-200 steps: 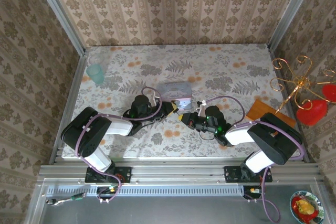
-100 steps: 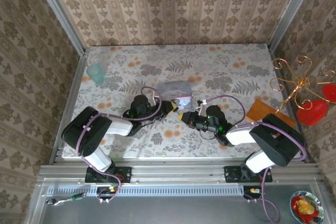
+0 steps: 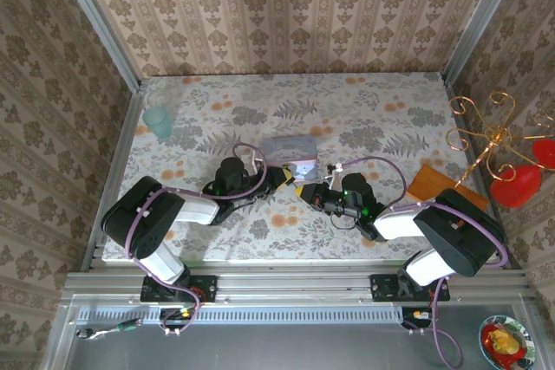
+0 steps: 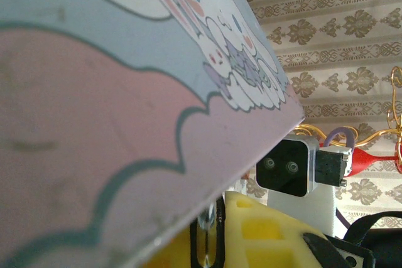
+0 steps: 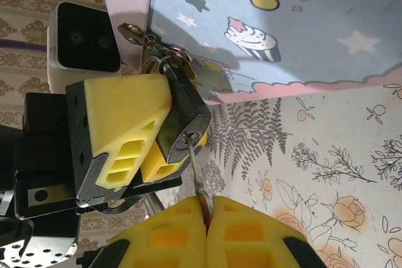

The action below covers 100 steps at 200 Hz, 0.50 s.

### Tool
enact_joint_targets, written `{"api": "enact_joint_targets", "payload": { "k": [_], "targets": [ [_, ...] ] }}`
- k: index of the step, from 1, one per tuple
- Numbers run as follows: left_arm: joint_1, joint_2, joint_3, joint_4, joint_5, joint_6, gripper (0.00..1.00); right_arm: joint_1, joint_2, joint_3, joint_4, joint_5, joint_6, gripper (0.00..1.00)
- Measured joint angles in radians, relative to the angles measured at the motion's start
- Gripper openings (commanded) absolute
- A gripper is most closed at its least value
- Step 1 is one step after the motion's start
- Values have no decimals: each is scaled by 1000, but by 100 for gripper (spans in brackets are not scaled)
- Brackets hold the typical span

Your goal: Unlock the padlock with the key

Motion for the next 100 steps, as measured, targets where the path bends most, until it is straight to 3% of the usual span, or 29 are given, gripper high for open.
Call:
{"api": "enact_joint_targets", "payload": {
  "k": [100],
  "targets": [
    [-3,-23,0,-11,-1,-8,0,-16,14,0,43,-27,48,0]
  ]
}}
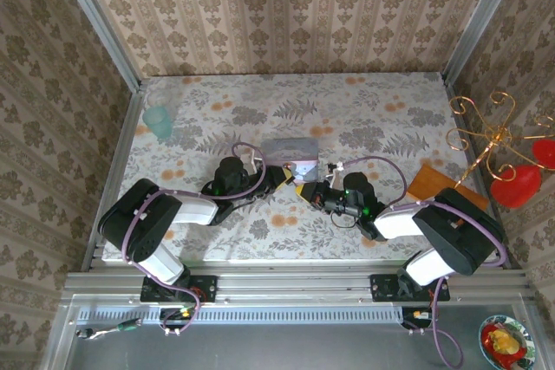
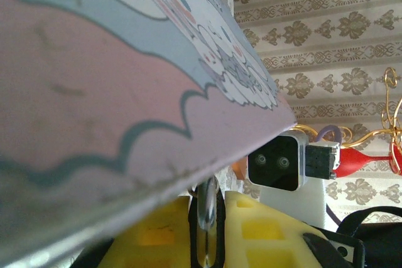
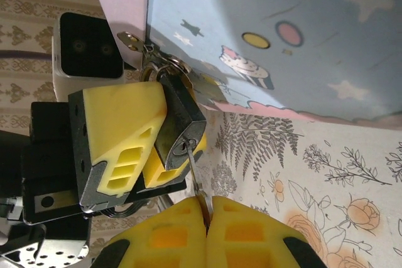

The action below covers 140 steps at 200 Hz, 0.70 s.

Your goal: Unlock the padlock with the key

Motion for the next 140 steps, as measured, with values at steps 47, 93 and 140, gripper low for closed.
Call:
{"api": "enact_joint_targets", "payload": {
  "k": [47,93,140],
  "targets": [
    [-4,0,0,8,-6,-11,0,-5,11,0,25,-8,23,0],
    [-7,0,10,0,-16,-10,0,-45,61,-1,92,-70,41,0],
    [-18,0,22,-15,-49,-10,0,-64,117,0,174,-104,71,0]
  ]
}}
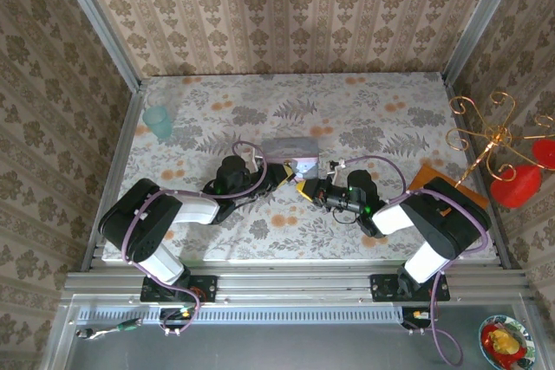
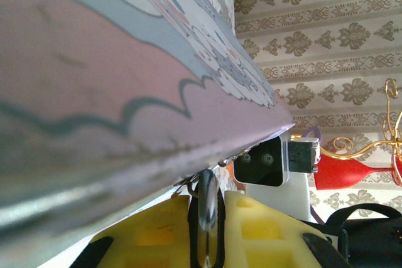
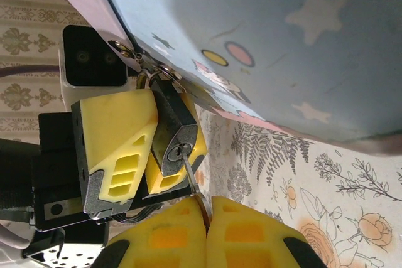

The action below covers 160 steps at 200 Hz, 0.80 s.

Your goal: Unlock the padlock with the key

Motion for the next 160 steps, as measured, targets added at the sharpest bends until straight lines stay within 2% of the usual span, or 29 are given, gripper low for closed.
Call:
{"api": "enact_joint_targets", "payload": {
  "k": [73,160],
  "targets": [
    [-1,4,15,-6,-3,5,0,-5,4,6,13,0,7,0],
    [-6,4,49,-90,-6,73,0,-11,-10,19,-50,-5,7,0]
  ]
}}
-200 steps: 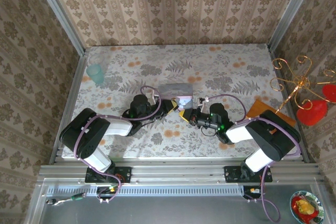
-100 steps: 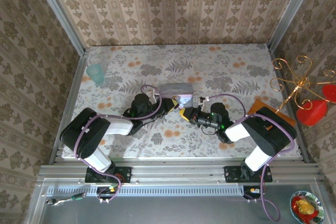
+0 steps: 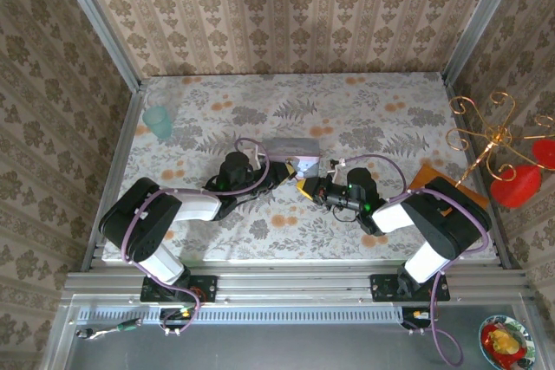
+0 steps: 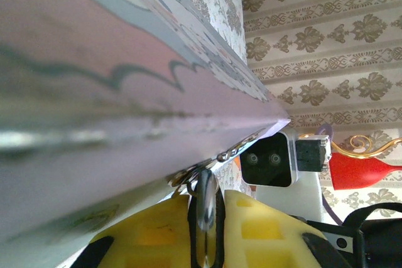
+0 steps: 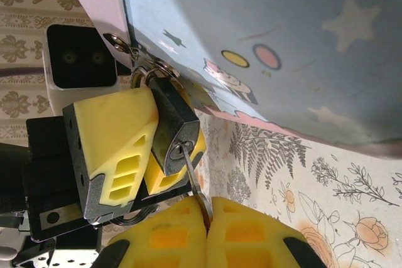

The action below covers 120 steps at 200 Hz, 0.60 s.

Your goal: Unlock the padlock with the key

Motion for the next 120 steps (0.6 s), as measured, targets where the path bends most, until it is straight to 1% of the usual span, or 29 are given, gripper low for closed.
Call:
{"api": "enact_joint_targets", "payload": {
  "k": [53,84,120],
  "targets": [
    [-12,0,3,-3,-19,2,0,-2,-24,2,-47,-1,-21,0],
    [-17,0,-2,10,-22,-7,0,-2,-76,2,-125,13,-65,9],
    [-27,0,-16,42,-30,-26,0,-2,-119,2,-188,27,-108,14]
  ]
}}
